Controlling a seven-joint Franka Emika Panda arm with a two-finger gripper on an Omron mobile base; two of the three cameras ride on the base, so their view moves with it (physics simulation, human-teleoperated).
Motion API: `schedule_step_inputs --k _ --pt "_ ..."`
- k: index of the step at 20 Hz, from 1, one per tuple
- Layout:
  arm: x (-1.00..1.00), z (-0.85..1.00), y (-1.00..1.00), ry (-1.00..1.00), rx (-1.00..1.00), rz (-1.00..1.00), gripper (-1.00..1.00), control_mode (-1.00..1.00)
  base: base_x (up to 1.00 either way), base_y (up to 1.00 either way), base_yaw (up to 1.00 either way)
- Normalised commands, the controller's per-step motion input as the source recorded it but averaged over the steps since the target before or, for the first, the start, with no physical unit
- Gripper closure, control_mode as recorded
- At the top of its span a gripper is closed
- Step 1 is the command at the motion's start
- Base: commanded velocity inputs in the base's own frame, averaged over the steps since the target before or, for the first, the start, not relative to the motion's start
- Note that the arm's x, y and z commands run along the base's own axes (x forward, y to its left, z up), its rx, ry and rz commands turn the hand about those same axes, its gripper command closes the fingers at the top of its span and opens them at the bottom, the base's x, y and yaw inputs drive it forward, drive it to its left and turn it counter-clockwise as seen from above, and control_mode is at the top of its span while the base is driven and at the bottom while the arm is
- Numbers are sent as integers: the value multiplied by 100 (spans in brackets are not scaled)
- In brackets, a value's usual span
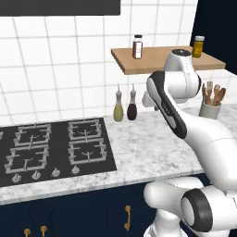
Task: Take a straw from the drawer in front and place it inside the glass cup on the dining counter.
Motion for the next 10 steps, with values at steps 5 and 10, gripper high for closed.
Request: schedule_step_inputs --k 5,10 --pt "0 0 0 0 0 0 -100 100 -30 6 0" --pt "0 0 0 0 0 0 -100 100 -58 28 -13"
